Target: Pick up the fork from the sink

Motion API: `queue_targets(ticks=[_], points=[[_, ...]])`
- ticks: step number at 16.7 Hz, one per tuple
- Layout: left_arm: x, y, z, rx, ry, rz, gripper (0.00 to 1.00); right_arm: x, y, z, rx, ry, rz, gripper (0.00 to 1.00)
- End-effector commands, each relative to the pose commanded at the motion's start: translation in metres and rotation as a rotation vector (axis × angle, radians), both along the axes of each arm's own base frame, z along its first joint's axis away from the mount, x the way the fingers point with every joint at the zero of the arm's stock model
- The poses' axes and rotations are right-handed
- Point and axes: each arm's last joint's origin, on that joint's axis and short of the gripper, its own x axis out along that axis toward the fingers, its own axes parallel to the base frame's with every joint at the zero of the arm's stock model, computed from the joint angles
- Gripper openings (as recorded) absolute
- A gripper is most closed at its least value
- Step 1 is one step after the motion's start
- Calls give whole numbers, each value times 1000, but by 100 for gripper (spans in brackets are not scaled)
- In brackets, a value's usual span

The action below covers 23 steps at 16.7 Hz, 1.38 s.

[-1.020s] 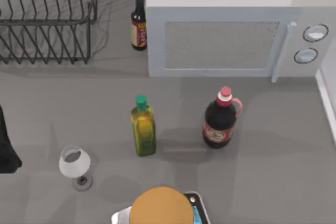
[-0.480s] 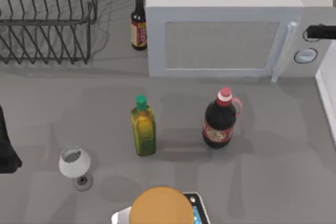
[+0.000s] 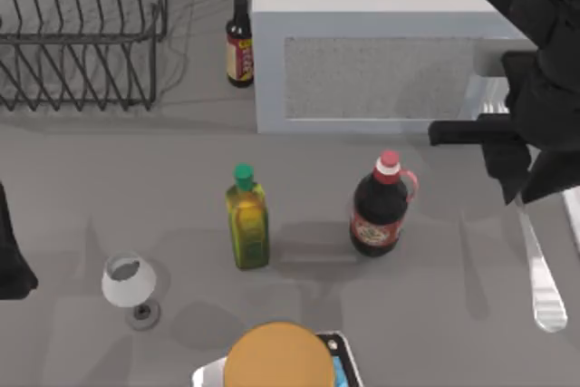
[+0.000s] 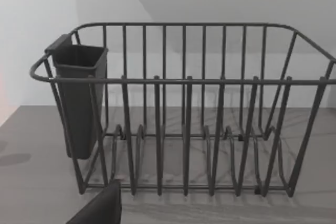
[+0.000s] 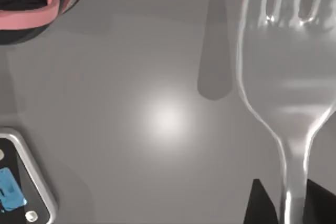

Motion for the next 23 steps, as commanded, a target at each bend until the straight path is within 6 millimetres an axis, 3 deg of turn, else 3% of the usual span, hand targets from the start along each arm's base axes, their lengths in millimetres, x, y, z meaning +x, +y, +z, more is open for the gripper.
queue_targets(ticks=[6, 9, 17, 23], points=[[0, 0, 0, 0, 0, 0, 100, 1, 0, -4, -3, 6, -3, 0], [0, 0, 0, 0, 0, 0, 100, 1, 1, -24, -17, 20, -5, 0], [0, 0, 0, 0, 0, 0, 100, -2, 0, -100, -22, 34, 1, 0], [0, 0, 0, 0, 0, 0, 100, -1, 1, -110, 1, -1, 2, 0]])
